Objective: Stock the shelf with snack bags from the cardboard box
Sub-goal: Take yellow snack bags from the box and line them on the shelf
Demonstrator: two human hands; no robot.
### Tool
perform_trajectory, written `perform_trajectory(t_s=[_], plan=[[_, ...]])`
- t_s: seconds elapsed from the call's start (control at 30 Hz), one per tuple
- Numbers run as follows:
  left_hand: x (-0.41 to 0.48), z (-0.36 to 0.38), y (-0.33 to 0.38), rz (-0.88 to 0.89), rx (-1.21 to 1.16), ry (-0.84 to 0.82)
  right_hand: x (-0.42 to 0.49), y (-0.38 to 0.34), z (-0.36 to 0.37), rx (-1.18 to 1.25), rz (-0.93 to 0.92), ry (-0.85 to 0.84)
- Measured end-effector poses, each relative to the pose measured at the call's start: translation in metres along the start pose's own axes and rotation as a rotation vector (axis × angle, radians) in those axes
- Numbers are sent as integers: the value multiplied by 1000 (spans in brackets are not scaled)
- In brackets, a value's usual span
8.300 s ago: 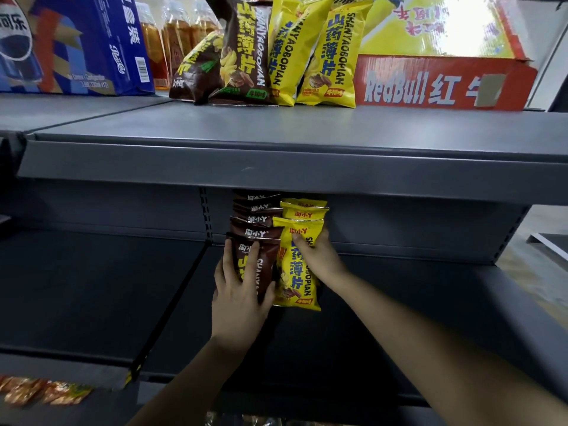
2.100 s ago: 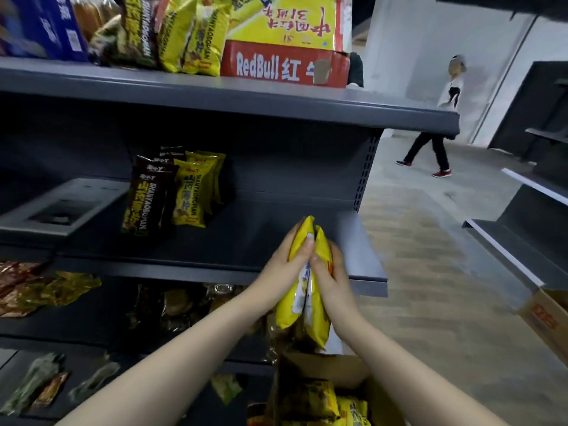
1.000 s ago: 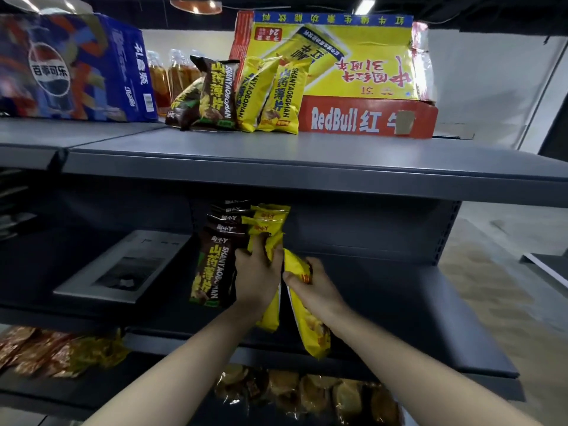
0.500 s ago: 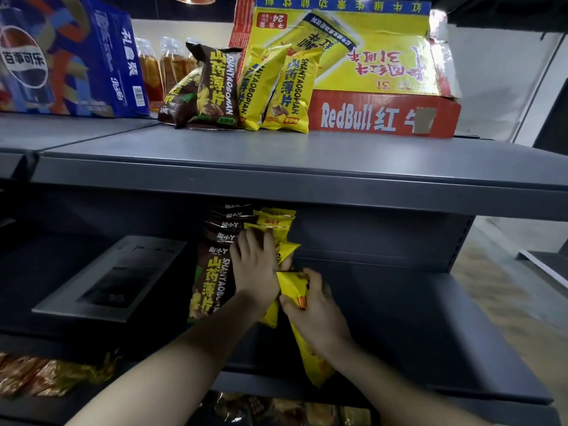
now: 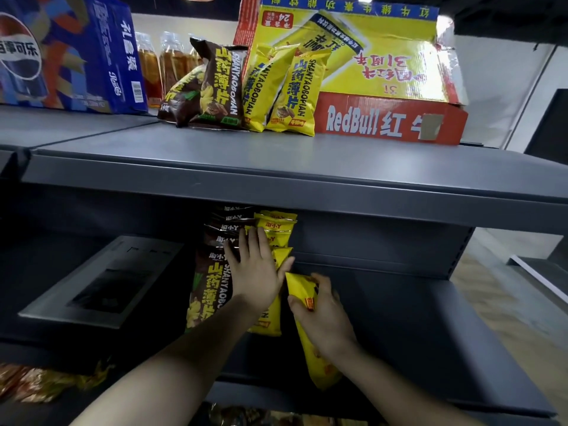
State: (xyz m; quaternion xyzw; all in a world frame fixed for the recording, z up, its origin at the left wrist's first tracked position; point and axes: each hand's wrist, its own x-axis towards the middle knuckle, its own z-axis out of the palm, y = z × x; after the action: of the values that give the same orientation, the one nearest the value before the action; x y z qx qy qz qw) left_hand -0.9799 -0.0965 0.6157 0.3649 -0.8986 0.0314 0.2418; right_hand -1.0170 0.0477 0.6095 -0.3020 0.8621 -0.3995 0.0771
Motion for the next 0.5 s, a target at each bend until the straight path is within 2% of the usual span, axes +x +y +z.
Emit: perform_trajectory(t_s=[0.13,0.23,0.37,0.5], plan=[[-11,0,-21,131,17,104,-2,-1,-4,140,-29,112],[-27,2,-46,169,32,160,-1,-11,-6,296,-37,123],[-49,6,-82,173,81,87,-1,-33,5,262,-96,142],[-58,8,-109,92,81,-46,-3,-55,34,128,-127,177]])
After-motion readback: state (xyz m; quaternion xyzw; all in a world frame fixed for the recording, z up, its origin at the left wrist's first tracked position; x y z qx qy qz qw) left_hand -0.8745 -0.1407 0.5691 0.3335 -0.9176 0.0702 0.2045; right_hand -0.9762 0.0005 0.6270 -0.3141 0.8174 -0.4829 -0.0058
